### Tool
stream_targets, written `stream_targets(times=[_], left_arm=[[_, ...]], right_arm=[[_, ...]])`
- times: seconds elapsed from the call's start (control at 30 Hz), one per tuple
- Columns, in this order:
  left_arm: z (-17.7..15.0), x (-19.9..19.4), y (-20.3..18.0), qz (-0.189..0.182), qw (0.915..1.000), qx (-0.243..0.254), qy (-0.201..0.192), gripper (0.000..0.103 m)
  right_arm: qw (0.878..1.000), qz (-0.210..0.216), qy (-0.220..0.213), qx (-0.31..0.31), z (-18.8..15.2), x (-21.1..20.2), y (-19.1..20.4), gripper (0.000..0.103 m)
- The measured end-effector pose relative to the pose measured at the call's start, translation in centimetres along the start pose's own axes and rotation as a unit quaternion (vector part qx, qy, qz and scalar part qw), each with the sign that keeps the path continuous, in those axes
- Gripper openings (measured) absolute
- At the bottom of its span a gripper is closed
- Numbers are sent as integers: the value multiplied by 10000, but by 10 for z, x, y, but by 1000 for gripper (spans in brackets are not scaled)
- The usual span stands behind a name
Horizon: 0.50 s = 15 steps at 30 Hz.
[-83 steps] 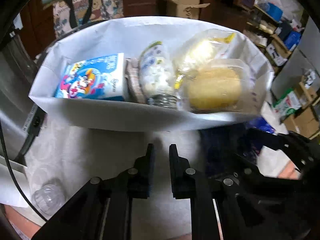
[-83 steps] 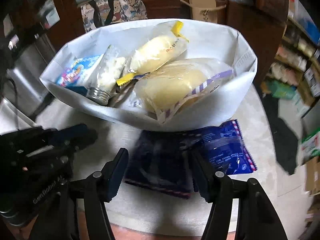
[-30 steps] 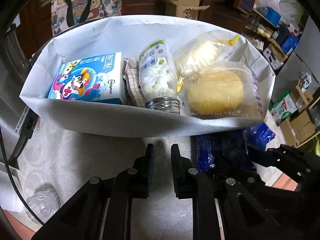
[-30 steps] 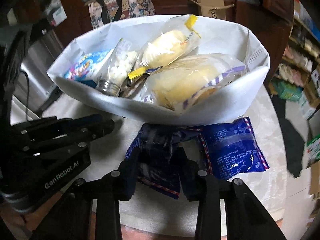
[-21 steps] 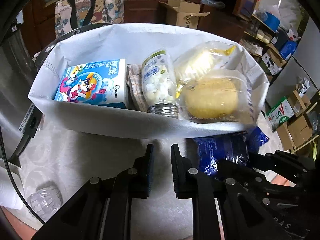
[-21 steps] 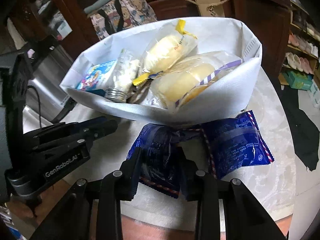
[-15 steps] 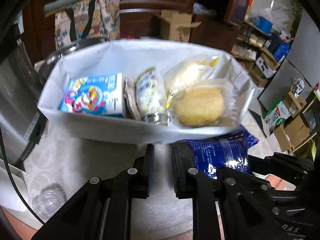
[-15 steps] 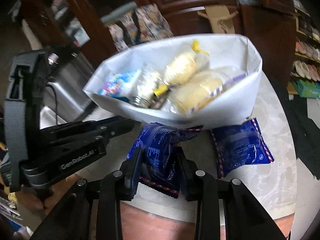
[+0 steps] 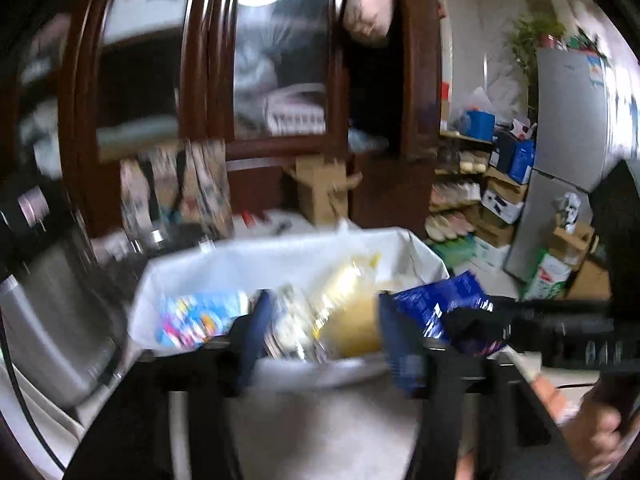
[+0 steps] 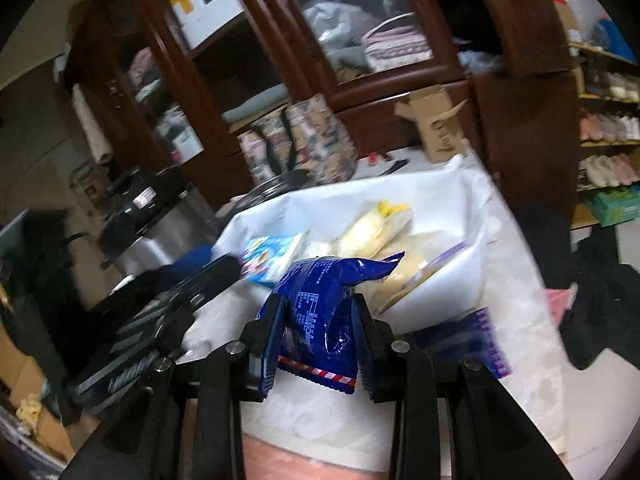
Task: Organize objects
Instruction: 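Lift the blue snack bag into the white bin and open the right tool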
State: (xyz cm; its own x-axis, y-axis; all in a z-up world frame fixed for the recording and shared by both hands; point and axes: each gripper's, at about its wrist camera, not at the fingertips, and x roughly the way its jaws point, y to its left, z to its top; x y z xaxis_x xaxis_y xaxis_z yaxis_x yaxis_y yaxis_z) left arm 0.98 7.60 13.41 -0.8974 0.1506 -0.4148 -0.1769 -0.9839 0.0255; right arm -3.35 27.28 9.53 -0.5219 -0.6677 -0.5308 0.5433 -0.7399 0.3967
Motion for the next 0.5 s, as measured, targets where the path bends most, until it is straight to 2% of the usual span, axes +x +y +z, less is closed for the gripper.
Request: stream_targets(times=[0.07, 0.13, 0.17, 0.2, 0.27, 0.3, 0.37, 0.4, 0.43, 0.47, 0.5], left_arm=[[5, 5, -3, 41, 9999, 48, -88, 74], [12, 18, -3, -135, 9998, -19, 143, 73], [16, 26, -1, -305, 9990, -94, 324, 68], [21, 34, 0, -480, 9973, -166, 529, 59], [29, 52, 2, -687, 9933, -270, 885, 49], [30, 57, 1, -693, 9925, -300, 956, 47], [31, 69, 2, -651, 9917, -395, 1036, 46], [30, 75, 2, -630, 9912, -461, 1067, 41], [28, 78, 2, -603, 9909, -508, 1091, 34], [24, 82, 0, -452, 9915, -507, 1113, 13], [21, 83, -1, -305, 9918, -459, 1154, 7]], right_arm=[[9988, -475, -64, -15, 15, 1, -2, 32], [9940, -1097, 34, -1, 32, 8, -5, 32], [9892, -1461, 73, 14, 42, 15, -8, 32], [9863, -1647, 92, 12, 48, 20, -10, 32], [9797, -1992, 218, -37, 61, 37, -14, 32], [9773, -2085, 370, -11, 67, 51, -18, 32], [9779, -1983, 650, 104, 71, 72, -27, 32], [9786, -1880, 816, 188, 73, 84, -32, 32], [9791, -1800, 910, 277, 71, 93, -37, 32], [9791, -1740, 962, 417, 70, 99, -43, 32], [9796, -1683, 947, 557, 68, 104, -49, 32]])
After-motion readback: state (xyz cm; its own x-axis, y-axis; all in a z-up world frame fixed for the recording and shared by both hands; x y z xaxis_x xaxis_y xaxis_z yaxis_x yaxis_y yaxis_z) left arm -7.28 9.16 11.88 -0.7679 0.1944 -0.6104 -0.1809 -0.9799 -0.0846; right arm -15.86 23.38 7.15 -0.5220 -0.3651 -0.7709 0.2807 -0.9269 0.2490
